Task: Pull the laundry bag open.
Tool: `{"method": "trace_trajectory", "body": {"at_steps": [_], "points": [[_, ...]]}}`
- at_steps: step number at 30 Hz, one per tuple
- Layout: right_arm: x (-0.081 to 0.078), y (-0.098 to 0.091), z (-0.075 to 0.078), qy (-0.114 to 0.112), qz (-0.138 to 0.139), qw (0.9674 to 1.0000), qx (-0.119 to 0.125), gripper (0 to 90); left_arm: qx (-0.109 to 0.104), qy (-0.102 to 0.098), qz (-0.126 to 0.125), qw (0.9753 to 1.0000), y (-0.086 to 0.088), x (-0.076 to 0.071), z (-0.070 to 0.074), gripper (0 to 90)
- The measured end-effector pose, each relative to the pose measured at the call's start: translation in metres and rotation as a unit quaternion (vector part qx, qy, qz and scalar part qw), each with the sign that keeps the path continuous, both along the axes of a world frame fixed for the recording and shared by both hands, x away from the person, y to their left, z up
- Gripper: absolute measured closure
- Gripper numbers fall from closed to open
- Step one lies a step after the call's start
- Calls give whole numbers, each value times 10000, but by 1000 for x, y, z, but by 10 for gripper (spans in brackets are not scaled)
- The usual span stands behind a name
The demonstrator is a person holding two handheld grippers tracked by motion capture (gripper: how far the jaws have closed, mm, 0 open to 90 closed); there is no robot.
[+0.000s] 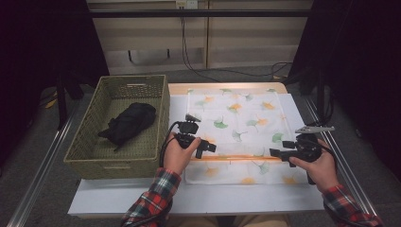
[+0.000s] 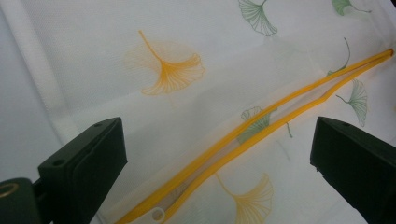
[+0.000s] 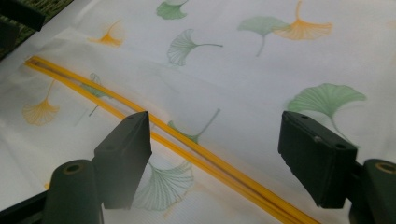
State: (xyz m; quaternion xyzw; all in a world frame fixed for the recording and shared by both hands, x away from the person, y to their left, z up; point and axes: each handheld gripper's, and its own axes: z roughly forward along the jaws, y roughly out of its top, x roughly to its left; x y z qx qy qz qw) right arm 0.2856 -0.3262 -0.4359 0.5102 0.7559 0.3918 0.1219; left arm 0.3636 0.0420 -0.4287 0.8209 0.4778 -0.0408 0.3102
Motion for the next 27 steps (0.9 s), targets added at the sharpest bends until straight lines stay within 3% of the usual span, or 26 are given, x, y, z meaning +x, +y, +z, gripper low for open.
{"method": "trace_trajectory", "body": {"at_steps": [12,21,27], "points": [[13,36,-7,35,421,9991,9,304,58,15,-79,10000,1,0,-3,31],[21,52,-16,121,561,9983,-83,336,-45,19,12,10000,5,-1,-1,32],[25,61,-22,174,651,9976,-165,358,-1,18,-15,10000,6,0,0,34]]}}
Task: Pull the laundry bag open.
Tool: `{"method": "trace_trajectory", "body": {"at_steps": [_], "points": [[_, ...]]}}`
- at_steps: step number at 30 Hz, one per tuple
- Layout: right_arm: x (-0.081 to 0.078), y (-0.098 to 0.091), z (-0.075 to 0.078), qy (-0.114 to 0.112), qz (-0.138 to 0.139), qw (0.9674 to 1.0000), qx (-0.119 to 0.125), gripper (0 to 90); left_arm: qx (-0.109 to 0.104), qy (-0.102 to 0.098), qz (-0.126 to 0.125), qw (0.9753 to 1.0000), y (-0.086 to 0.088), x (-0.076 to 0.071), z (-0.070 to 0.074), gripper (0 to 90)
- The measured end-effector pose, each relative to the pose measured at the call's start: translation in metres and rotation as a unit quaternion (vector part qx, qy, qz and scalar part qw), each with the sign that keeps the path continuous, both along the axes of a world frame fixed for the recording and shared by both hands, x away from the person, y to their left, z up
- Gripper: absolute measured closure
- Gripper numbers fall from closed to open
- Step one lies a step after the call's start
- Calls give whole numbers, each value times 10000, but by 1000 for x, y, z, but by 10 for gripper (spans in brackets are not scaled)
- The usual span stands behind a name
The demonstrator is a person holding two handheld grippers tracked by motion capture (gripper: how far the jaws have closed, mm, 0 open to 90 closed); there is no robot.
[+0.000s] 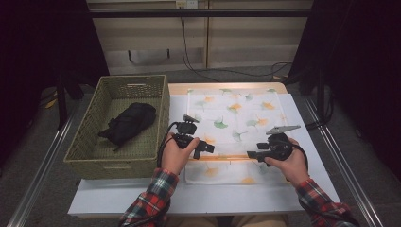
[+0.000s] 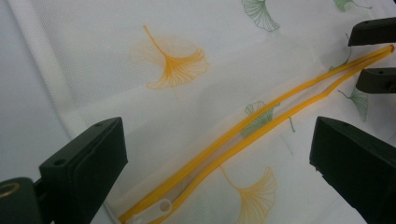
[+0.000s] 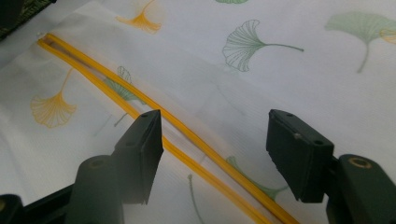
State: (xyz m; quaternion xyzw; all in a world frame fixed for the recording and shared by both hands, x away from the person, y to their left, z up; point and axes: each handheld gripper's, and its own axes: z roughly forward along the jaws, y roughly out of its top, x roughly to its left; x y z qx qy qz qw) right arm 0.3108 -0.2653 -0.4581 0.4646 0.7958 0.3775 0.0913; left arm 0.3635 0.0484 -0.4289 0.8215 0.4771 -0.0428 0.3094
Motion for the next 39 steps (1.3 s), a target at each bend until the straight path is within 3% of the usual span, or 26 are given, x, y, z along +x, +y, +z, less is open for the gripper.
{"method": "trace_trajectory", "body": {"at_steps": [3,10,15,25,29,39], "points": [[2,4,-3,2,5,10000,-11,358,-81,-22,17,10000,0,0,1,34],[5,10,-8,1,13,9999,-122,346,23,-42,-2,10000,2,1,0,31],[7,16,-13,21,190,9995,-238,345,-58,-1,20,10000,2,1,0,31],[12,22,-21,-36,214,9992,-322,345,-47,1,24,10000,4,1,0,31],[13,24,-23,-195,265,9987,-381,353,-49,1,25,10000,4,1,0,32],[13,20,-27,-569,465,9956,-581,506,-89,-9,-22,10000,2,2,1,29]]}}
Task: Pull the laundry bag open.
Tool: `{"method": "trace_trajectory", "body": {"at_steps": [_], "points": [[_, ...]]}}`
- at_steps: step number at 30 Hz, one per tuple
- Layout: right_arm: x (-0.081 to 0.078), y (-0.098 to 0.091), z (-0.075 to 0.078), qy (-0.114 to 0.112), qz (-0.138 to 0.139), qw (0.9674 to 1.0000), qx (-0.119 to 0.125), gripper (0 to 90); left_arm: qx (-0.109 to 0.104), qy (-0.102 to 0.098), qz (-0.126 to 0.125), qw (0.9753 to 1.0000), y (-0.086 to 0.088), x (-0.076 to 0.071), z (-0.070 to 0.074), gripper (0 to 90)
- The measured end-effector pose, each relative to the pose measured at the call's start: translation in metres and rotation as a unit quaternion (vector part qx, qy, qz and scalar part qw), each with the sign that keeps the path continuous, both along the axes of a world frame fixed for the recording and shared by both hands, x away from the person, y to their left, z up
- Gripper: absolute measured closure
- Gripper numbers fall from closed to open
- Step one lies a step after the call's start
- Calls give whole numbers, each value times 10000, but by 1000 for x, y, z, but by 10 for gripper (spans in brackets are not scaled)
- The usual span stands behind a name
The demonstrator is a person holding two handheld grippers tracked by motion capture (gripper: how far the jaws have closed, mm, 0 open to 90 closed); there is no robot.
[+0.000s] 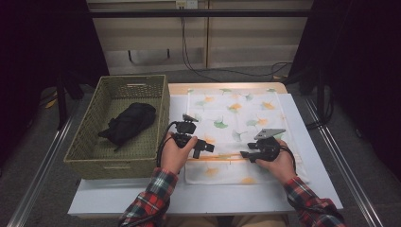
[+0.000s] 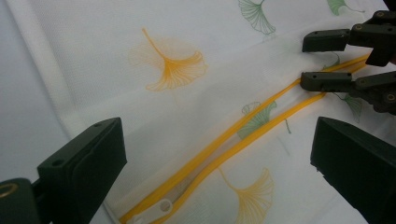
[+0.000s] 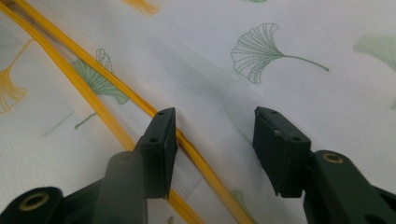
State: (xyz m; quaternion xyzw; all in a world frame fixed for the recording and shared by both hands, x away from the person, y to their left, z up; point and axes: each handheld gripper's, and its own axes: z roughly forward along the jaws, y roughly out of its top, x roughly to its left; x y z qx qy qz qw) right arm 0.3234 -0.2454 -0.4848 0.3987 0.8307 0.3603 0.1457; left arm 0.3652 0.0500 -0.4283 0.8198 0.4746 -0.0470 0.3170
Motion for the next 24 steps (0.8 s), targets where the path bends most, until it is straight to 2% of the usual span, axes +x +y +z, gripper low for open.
{"method": "trace_trajectory", "body": {"at_steps": [5,11,12,15,24], "points": [[2,0,0,-8,-24,10000,-28,600,-31,44,14,10000,-1,0,-1,29],[5,1,1,-13,33,10000,-47,671,-63,-23,-21,10000,0,0,2,29],[5,1,2,60,-36,10000,-22,682,-60,-21,-33,10000,1,1,2,29],[7,0,1,71,-33,10000,31,734,-65,-38,-46,10000,1,1,3,29],[12,-3,1,76,88,9999,87,868,-112,-24,-54,9999,1,2,2,29]]}}
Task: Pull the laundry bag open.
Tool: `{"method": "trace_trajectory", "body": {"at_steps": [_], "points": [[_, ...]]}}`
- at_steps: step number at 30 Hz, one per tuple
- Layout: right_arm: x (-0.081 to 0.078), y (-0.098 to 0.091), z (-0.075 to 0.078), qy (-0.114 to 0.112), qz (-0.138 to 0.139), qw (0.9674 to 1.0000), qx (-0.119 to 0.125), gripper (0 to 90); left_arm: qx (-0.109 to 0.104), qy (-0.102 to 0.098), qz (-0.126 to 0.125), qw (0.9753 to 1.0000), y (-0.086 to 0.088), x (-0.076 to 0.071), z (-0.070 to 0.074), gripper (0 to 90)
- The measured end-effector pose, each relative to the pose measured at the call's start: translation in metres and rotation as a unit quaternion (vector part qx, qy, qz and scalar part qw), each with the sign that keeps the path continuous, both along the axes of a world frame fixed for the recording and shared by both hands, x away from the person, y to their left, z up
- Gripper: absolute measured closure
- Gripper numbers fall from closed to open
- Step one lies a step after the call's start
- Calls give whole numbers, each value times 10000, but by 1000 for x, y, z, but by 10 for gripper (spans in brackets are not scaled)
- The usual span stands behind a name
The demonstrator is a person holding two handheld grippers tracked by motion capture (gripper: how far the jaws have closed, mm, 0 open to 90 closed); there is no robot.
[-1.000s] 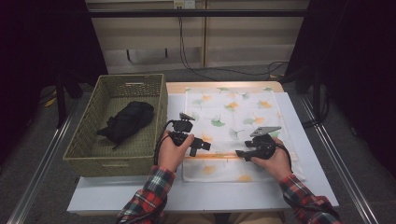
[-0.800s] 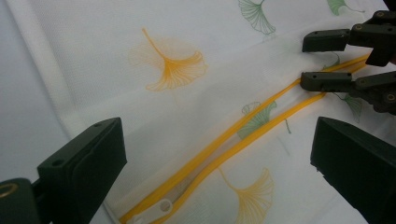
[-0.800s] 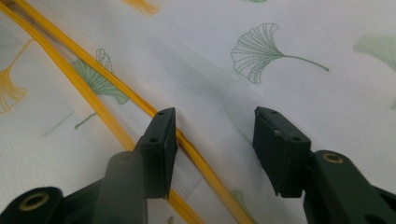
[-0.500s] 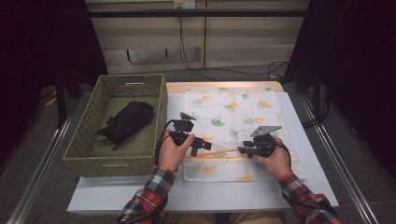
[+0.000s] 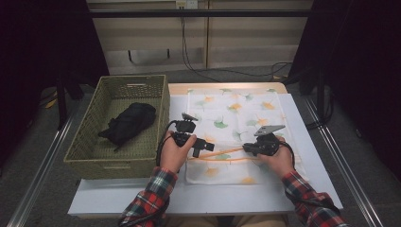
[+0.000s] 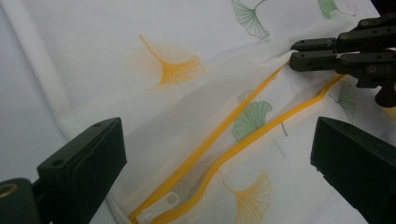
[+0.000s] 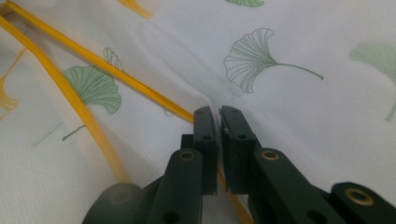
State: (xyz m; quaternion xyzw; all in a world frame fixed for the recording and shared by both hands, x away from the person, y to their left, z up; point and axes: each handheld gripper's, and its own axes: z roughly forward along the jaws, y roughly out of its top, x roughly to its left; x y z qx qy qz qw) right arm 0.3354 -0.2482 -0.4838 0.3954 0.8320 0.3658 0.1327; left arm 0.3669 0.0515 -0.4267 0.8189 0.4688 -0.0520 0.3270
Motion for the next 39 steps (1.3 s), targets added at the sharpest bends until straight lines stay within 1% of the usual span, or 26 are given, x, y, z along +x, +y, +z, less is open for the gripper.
{"method": "trace_trajectory", "body": {"at_steps": [2,3,4,6,7,9,10,11,12,13,14,15,16,17,18,21,23,26,28,30,32,33,35,37,39], "points": [[0,0,0,16,-18,10000,-11,884,26,-11,-3,10000,1,0,0,29],[0,0,1,82,-61,9999,-26,887,20,-7,-8,10000,1,0,0,29],[0,1,2,113,-91,9999,-19,889,-4,-6,21,10000,1,0,0,29],[0,1,2,144,-98,9998,-1,892,12,-27,11,10000,1,0,1,29],[0,3,3,198,-140,9997,-43,893,17,-32,3,10000,2,0,1,29],[1,2,4,202,-112,9997,-7,893,-4,-38,18,10000,2,0,2,29],[1,2,5,230,-126,9997,19,893,25,-36,-38,10000,3,0,2,29],[0,2,7,237,-126,9996,47,894,-36,-33,60,10000,1,0,2,29],[0,1,8,230,-131,9996,35,893,8,-38,-43,10000,3,0,2,29],[1,1,10,203,-139,9996,99,894,23,-42,10,10000,2,0,2,29],[0,0,12,269,-166,9994,117,894,28,-34,1,10000,2,0,1,29],[1,-1,12,236,-169,9994,162,894,25,-11,-5,10000,2,0,1,29],[1,-2,13,265,-183,9992,255,894,31,-17,21,10000,1,0,1,29],[1,-3,14,258,-226,9990,288,895,39,-31,3,10000,1,0,1,29],[1,-4,15,278,-270,9985,377,895,35,-26,-9,10000,1,0,1,29],[0,-5,17,285,-298,9982,444,896,11,-14,-36,10000,1,0,1,29],[1,-6,19,315,-322,9978,482,896,15,-6,22,10000,1,0,0,28],[2,-7,20,315,-386,9970,587,896,25,-11,-4,10000,3,0,0,28],[2,-7,22,351,-503,9960,651,896,51,-30,-2,10000,3,0,1,28],[2,-7,23,356,-564,9954,692,896,18,-3,-11,10000,3,0,1,28],[2,-7,24,395,-573,9948,738,896,48,-1,-41,10000,2,0,1,27],[2,-7,25,388,-555,9948,759,896,18,16,-19,10000,1,-1,0,28],[2,-7,28,423,-483,9955,703,896,56,-1,-49,10000,2,-1,0,28],[3,-7,30,476,-488,9950,728,897,58,35,-75,9999,1,-1,0,28],[3,-7,31,494,-462,9951,726,897,16,91,-98,9999,1,-1,0,28]]}}
